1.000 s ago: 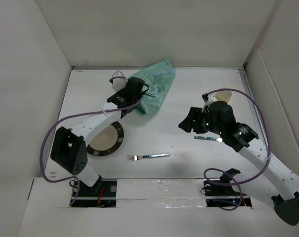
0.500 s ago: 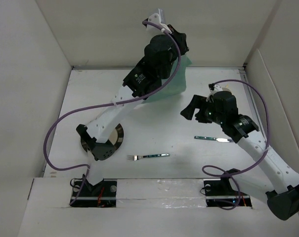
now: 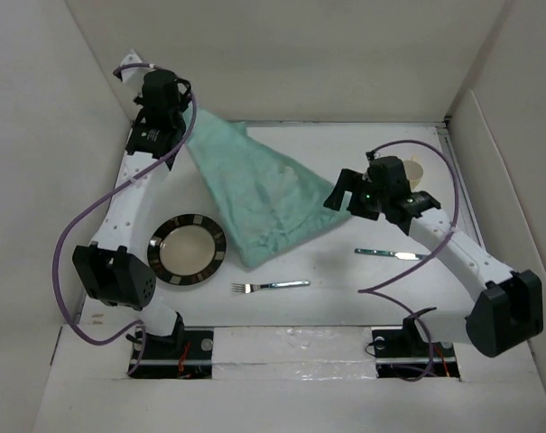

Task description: Set the dinner table for one person

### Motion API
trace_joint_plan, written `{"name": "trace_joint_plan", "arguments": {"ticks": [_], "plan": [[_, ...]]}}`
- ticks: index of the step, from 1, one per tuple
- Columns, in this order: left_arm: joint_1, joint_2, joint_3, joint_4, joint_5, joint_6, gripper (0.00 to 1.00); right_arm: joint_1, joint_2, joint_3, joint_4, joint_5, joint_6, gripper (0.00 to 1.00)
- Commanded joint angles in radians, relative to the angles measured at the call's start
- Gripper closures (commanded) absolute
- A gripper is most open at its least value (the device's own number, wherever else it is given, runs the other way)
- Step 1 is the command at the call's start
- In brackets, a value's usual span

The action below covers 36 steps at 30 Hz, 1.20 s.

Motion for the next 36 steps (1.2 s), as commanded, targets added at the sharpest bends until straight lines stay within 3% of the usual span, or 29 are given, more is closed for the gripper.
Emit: {"name": "trace_joint_plan", "arguments": {"ticks": [1, 7, 13, 22, 24, 27, 30, 31, 34, 36], "plan": [[0.035, -0.061, -0.111, 0.077, 0.038, 0.020, 1.00, 0.016, 0.067, -0.051, 0.056, -0.036, 0.032, 0.06], [0.056, -0.075, -0.265, 0.121, 0.051, 0.014, 1.00, 0.136, 0.221, -0.075, 0.115, -0.030, 0.104, 0.06], [0.090, -0.084, -0.279, 0.117, 0.085, 0.017, 1.00, 0.231, 0.445, 0.013, 0.153, 0.019, 0.158, 0.05], [0.090, -0.177, -0.343, 0.120, 0.096, 0.000, 1.00, 0.325, 0.718, 0.324, 0.063, 0.172, 0.221, 0.10], [0.090, -0.190, -0.352, 0.117, 0.099, -0.001, 1.00, 0.337, 0.764, 0.405, 0.001, 0.206, 0.237, 0.16], [0.090, -0.220, -0.378, 0.120, 0.104, -0.012, 1.00, 0.348, 0.831, 0.473, -0.043, 0.240, 0.267, 0.36], [0.090, -0.256, -0.409, 0.129, 0.117, -0.020, 1.00, 0.348, 0.876, 0.536, -0.086, 0.278, 0.294, 0.61], [0.090, -0.272, -0.417, 0.129, 0.119, -0.020, 1.00, 0.348, 0.883, 0.548, -0.092, 0.303, 0.296, 0.77], [0.090, -0.298, -0.450, 0.133, 0.127, -0.014, 1.00, 0.313, 0.903, 0.605, -0.105, 0.321, 0.296, 1.00], [0.090, -0.309, -0.472, 0.133, 0.136, -0.012, 1.00, 0.250, 0.899, 0.637, -0.109, 0.329, 0.276, 1.00]]}}
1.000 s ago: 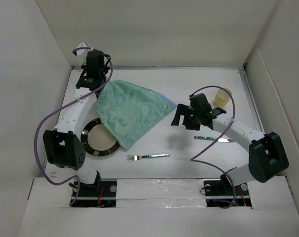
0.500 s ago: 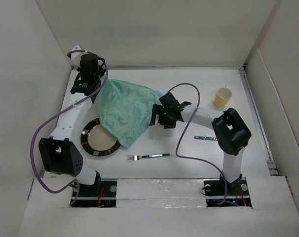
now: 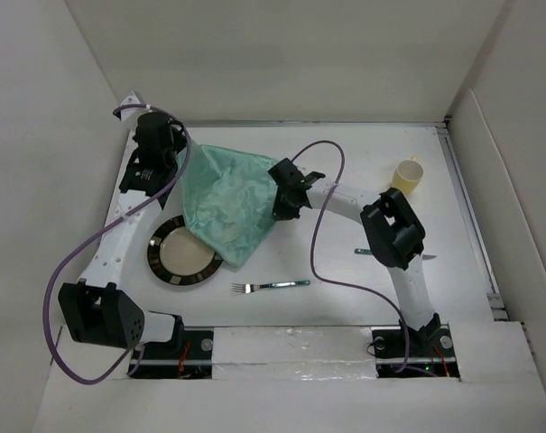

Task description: Set the dinner table for one person

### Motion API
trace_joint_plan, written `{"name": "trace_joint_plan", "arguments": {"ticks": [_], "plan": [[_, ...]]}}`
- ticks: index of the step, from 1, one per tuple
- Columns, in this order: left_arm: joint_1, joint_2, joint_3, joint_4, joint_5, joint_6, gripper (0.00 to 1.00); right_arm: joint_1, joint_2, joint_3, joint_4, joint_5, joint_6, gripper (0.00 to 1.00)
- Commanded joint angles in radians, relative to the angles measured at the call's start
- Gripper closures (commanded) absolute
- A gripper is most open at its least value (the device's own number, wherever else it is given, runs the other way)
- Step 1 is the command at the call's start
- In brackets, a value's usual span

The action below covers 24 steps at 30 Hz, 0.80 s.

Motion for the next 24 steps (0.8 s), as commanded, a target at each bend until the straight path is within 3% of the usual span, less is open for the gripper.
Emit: {"name": "trace_joint_plan", "arguments": {"ticks": [1, 8, 9, 10, 11, 13, 16, 19, 24], "plan": [[0.000, -0.059, -0.033, 0.051, 0.021, -0.005, 1.00, -0.100, 0.009, 0.106, -0.053, 0.092, -0.019, 1.00], [0.000, -0.094, -0.107, 0.059, 0.105, -0.041, 1.00, -0.367, -0.003, 0.272, -0.150, 0.157, -0.165, 1.00], [0.000, -0.096, -0.125, 0.061, 0.110, -0.044, 1.00, -0.388, -0.005, 0.278, -0.154, 0.158, -0.179, 0.96], [-0.009, -0.099, -0.134, 0.065, 0.117, -0.041, 1.00, -0.405, -0.015, 0.278, -0.160, 0.139, -0.195, 0.62], [-0.009, -0.096, -0.145, 0.074, 0.146, -0.038, 1.00, -0.427, -0.021, 0.273, -0.179, 0.132, -0.217, 0.48], [-0.009, -0.085, -0.164, 0.071, 0.156, -0.032, 1.00, -0.427, -0.090, 0.197, -0.167, 0.112, -0.241, 0.36], [-0.029, -0.085, -0.196, 0.082, 0.166, -0.017, 1.00, -0.427, -0.208, -0.040, -0.069, 0.089, -0.246, 0.33], [-0.038, -0.097, -0.226, 0.079, 0.166, -0.012, 1.00, -0.427, -0.366, -0.290, 0.025, 0.015, -0.199, 0.37], [-0.038, -0.137, -0.280, 0.065, 0.157, -0.018, 1.00, -0.395, -0.521, -0.515, 0.116, -0.067, -0.108, 0.42]]}}
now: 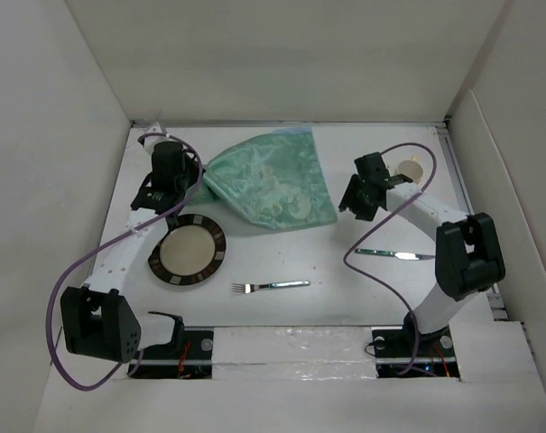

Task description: Set the dinner table for one person

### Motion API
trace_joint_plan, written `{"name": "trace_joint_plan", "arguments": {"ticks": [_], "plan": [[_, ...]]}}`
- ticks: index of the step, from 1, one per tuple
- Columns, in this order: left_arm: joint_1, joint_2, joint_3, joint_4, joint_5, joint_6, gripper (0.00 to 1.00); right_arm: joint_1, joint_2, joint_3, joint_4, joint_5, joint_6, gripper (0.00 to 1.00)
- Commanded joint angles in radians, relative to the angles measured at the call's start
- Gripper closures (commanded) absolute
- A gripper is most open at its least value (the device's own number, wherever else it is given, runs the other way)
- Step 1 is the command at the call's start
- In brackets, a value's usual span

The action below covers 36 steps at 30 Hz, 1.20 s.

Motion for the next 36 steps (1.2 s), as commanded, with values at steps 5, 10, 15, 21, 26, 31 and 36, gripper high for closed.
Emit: {"name": "trace_joint_plan", "arguments": {"ticks": [5, 10, 15, 21, 26, 31, 36], "plan": [[0.000, -0.123, -0.053, 0.027, 0.010, -0.009, 1.00, 0.043, -0.029, -0.121, 0.149, -0.067, 0.112, 0.35], [0.000, -0.147, -0.081, 0.018, 0.007, -0.005, 1.00, 0.043, 0.055, -0.066, 0.151, -0.042, 0.137, 0.34], [0.000, -0.170, -0.111, 0.017, 0.008, 0.000, 1.00, 0.052, 0.097, -0.035, 0.157, -0.051, 0.186, 0.39], [0.000, -0.181, -0.111, 0.004, 0.002, 0.008, 1.00, 0.074, 0.111, -0.031, 0.156, -0.062, 0.241, 0.53], [0.000, -0.189, -0.119, 0.004, -0.001, 0.003, 1.00, 0.083, 0.095, -0.061, 0.175, -0.044, 0.267, 0.58], [0.000, -0.192, -0.117, -0.002, -0.009, 0.009, 1.00, 0.074, 0.129, -0.046, 0.178, -0.019, 0.269, 0.66], [0.000, -0.192, -0.110, -0.008, -0.020, 0.012, 1.00, 0.043, 0.149, -0.020, 0.182, -0.025, 0.261, 0.80]]}}
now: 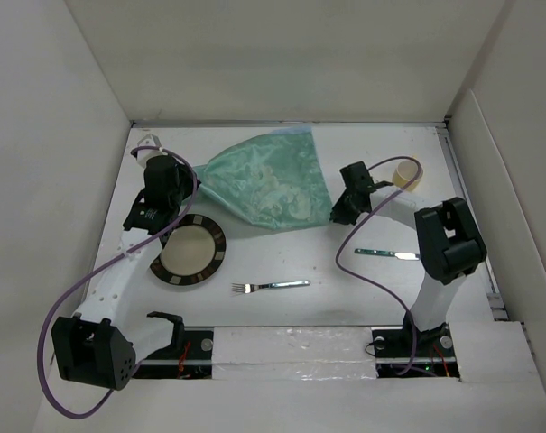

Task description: Set the dinner table for one person

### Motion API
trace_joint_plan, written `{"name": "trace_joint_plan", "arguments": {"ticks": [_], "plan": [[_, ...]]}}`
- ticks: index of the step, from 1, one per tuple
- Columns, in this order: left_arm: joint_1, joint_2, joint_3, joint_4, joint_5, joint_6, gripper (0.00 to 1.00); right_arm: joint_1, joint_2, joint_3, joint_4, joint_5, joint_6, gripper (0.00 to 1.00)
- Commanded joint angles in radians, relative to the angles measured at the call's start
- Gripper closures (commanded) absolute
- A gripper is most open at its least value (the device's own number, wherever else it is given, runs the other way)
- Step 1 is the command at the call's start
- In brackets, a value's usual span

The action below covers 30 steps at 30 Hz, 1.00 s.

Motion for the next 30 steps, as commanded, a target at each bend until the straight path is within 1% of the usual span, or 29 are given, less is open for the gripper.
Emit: {"name": "trace_joint_plan", "arguments": {"ticks": [1, 3, 4, 5, 8, 9, 10, 11, 12, 16, 19, 20, 21, 23, 25, 28, 30], "plan": [[0.001, -0.031, 0.005, 0.017, -0.015, 0.014, 1.00, -0.016, 0.021, 0.040, 0.035, 0.030, 0.002, 0.86], [0.001, -0.034, 0.005, 0.015, -0.020, 0.015, 1.00, -0.016, 0.012, 0.043, 0.033, 0.033, -0.005, 0.93], [0.001, -0.035, 0.006, 0.014, -0.020, 0.020, 1.00, -0.016, 0.003, 0.046, 0.035, 0.043, -0.008, 0.99], [0.001, -0.035, 0.006, 0.015, -0.024, 0.021, 1.00, -0.016, -0.026, 0.048, 0.036, 0.049, -0.022, 1.00], [0.001, -0.032, 0.035, 0.012, -0.023, 0.041, 1.00, -0.016, -0.100, 0.065, 0.027, 0.078, -0.063, 1.00], [0.001, -0.028, 0.067, 0.011, -0.020, 0.046, 1.00, -0.016, -0.166, 0.075, 0.019, 0.086, -0.080, 1.00], [0.001, -0.019, 0.139, 0.006, -0.007, 0.063, 1.00, -0.016, -0.242, 0.120, -0.017, 0.107, -0.129, 1.00], [0.001, -0.015, 0.140, 0.006, -0.007, 0.063, 1.00, -0.016, -0.282, 0.120, -0.017, 0.107, -0.129, 1.00], [0.001, -0.011, 0.169, 0.000, -0.003, 0.067, 1.00, -0.016, -0.324, 0.138, -0.057, 0.116, -0.152, 1.00], [0.001, -0.012, 0.329, -0.021, 0.029, 0.089, 1.00, -0.025, -0.519, 0.276, -0.145, 0.174, -0.267, 1.00], [0.001, -0.017, 0.405, -0.041, 0.054, 0.086, 1.00, -0.046, -0.624, 0.357, -0.224, 0.167, -0.309, 1.00], [0.001, -0.028, 0.443, -0.046, 0.062, 0.084, 1.00, -0.056, -0.645, 0.385, -0.246, 0.165, -0.315, 1.00], [0.001, -0.034, 0.460, -0.047, 0.066, 0.081, 1.00, -0.056, -0.659, 0.440, -0.287, 0.158, -0.320, 1.00], [0.001, -0.058, 0.492, -0.049, 0.080, 0.074, 1.00, -0.065, -0.694, 0.488, -0.316, 0.142, -0.330, 1.00], [0.001, -0.071, 0.500, -0.043, 0.094, 0.060, 1.00, -0.074, -0.709, 0.543, -0.352, 0.130, -0.333, 1.00], [0.001, -0.060, 0.502, -0.021, 0.103, 0.058, 1.00, -0.105, -0.692, 0.595, -0.369, 0.075, -0.338, 1.00], [0.001, -0.017, 0.497, -0.020, 0.099, 0.052, 1.00, -0.143, -0.656, 0.603, -0.355, 0.061, -0.340, 1.00]]}}
